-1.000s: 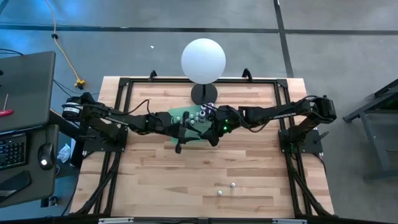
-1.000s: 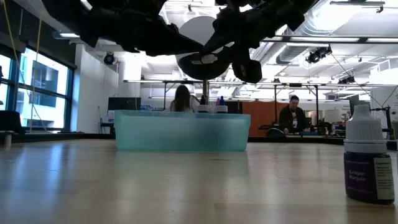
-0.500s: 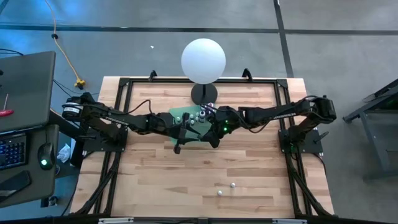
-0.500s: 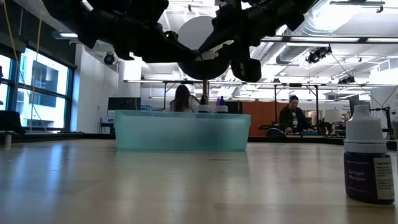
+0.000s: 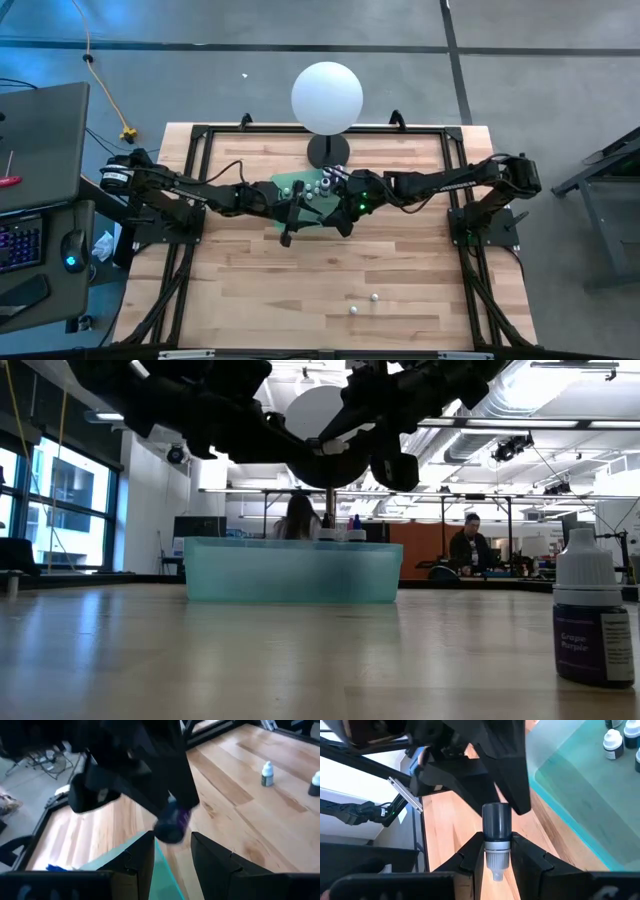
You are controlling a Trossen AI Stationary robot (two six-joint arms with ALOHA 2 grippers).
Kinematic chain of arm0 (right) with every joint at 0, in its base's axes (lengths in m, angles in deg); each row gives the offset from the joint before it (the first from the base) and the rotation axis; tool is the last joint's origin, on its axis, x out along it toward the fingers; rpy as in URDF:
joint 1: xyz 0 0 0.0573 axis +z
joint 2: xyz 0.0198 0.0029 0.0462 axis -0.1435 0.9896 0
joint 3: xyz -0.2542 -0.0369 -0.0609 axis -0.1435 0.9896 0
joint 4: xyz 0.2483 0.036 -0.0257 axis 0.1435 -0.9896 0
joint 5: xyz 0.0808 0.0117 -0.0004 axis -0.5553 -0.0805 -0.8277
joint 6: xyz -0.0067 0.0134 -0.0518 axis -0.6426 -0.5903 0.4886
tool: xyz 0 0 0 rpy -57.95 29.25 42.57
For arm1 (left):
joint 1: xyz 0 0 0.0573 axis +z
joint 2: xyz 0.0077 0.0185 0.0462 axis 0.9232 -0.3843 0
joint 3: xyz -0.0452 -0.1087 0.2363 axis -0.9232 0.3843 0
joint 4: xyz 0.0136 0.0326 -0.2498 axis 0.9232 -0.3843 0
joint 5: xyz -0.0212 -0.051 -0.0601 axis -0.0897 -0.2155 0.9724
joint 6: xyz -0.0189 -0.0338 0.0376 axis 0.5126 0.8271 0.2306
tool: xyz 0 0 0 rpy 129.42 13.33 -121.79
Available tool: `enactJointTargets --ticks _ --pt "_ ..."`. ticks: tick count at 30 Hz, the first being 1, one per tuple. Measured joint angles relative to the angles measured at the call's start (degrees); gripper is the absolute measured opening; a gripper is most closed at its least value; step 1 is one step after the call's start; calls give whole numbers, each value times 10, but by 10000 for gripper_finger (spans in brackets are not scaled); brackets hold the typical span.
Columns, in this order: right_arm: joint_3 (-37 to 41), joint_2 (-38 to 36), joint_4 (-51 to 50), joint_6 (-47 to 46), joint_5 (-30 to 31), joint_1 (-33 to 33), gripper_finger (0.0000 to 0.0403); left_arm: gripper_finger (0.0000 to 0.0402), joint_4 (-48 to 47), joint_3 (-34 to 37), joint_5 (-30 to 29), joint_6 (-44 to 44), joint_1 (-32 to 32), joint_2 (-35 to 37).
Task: Pick & Place food coloring
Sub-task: Put the small purple food coloring bottle into the green bin
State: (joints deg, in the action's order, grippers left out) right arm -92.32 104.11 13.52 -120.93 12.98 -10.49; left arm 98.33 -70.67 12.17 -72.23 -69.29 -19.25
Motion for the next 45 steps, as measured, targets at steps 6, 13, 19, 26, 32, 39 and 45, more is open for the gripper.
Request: enactJointTargets --ticks 6,13,19,26,32,39,45 --pt "0 0 0 0 -3 0 78 124 32 0 26 -4 0 0" --pt "0 0 0 0 -4 0 78 124 30 0 35 -4 0 0" --pt "0 0 0 0 -3 0 78 124 29 0 35 -6 0 0" --pt "0 0 12 0 5 0 78 123 29 0 35 -6 0 1" --pt "0 0 12 2 10 0 78 87 26 -1 36 -6 0 1" --pt "1 0 10 25 32 0 82 68 19 -1 34 -4 0 1" --pt "0 0 15 36 86 -1 111 84 1 0 36 12 -1 1"
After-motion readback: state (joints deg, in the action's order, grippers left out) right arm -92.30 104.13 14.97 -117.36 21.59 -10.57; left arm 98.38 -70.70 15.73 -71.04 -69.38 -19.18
